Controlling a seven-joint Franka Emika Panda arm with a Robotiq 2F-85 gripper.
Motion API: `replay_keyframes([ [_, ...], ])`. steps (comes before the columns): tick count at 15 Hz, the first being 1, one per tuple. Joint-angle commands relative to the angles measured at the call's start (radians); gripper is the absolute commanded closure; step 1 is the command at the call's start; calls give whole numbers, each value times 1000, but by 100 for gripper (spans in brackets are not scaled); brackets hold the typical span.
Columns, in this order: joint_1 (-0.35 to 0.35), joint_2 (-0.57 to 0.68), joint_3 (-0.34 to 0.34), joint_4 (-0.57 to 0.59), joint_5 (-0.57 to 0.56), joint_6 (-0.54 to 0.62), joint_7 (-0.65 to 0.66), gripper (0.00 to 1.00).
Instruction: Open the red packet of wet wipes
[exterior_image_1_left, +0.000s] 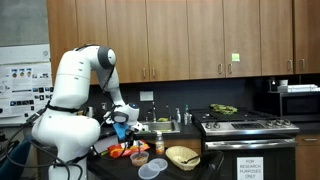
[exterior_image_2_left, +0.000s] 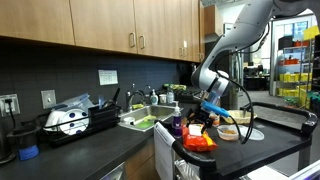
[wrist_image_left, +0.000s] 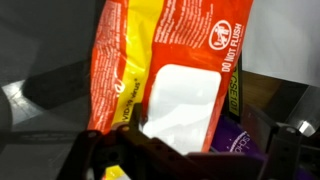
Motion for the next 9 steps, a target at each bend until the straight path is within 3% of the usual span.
replay_keyframes([
  [1,5,-53,7,-40,23,15,2,0],
  [9,0,-74,6,-36,25,10,-15,0],
])
